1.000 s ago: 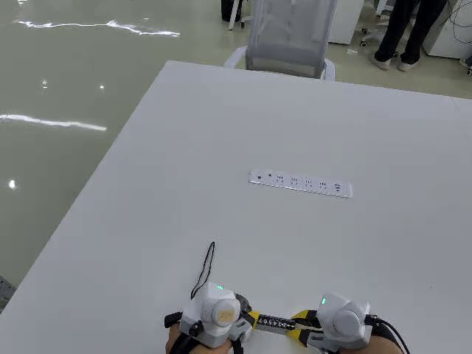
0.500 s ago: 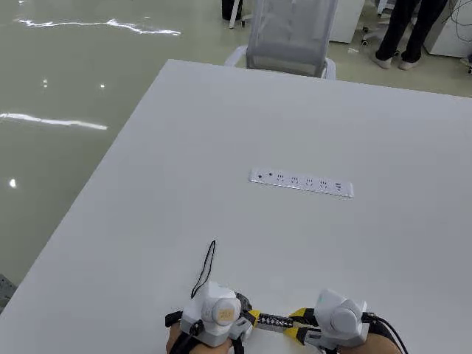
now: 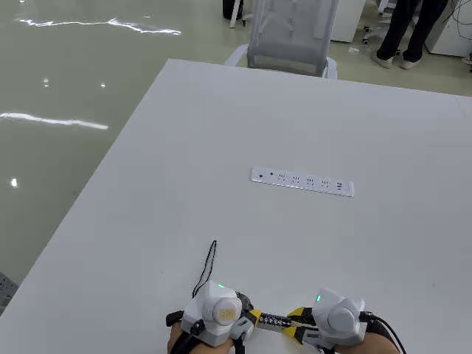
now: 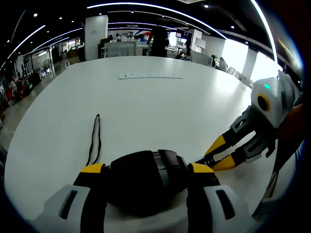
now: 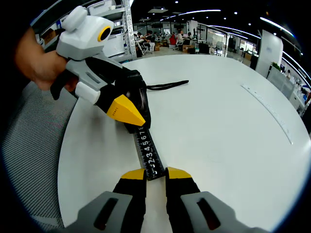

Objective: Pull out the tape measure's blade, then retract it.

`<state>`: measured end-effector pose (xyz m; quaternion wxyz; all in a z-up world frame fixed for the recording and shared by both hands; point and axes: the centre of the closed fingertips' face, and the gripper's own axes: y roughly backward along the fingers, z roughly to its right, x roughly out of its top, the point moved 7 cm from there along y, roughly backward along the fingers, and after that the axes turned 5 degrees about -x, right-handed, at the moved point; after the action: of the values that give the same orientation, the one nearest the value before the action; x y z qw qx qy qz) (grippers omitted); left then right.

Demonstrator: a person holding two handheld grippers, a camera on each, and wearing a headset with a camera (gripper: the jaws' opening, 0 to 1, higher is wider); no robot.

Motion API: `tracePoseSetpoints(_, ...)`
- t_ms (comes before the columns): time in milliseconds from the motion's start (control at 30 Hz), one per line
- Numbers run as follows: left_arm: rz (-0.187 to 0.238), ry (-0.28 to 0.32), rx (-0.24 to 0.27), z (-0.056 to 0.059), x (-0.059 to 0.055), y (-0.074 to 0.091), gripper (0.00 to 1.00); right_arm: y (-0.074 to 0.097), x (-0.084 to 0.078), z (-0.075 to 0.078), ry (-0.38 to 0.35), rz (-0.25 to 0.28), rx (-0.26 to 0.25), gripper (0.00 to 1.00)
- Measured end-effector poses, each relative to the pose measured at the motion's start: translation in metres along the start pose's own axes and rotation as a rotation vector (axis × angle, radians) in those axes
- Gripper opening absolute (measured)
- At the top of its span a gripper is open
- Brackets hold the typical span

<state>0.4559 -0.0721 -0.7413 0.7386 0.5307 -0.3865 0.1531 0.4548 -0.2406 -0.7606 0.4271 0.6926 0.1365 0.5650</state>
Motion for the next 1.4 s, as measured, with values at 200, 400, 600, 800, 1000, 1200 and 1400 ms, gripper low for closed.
tracePoseSetpoints(200,0.002,-0.003,-0.003,-0.001,0.000,0.000,0.64,-0.003,0.001,-0.001,0.001,0.004,0.002,0.14)
tracePoseSetpoints(400,0.003,-0.005,-0.004,0.000,0.000,-0.001,0.64,-0.005,0.003,-0.001,0.003,0.005,0.004,0.14)
tracePoseSetpoints(600,0.004,-0.004,-0.003,0.000,0.000,-0.001,0.64,-0.006,0.005,-0.001,0.005,0.005,0.005,0.14)
tracePoseSetpoints(800,0.005,-0.002,-0.004,0.000,-0.001,0.000,0.64,-0.008,0.006,-0.003,0.004,0.007,0.009,0.14)
tracePoseSetpoints(1000,0.005,-0.001,-0.006,0.000,0.000,-0.001,0.64,-0.010,0.008,-0.003,0.006,0.009,0.011,0.14)
tracePoseSetpoints(1200,0.005,-0.002,-0.006,-0.001,0.000,-0.001,0.64,-0.011,0.010,-0.005,0.008,0.010,0.014,0.14)
tracePoseSetpoints(1400,0.007,-0.002,-0.007,-0.001,0.000,-0.001,0.64,-0.014,0.010,-0.004,0.011,0.011,0.015,0.14)
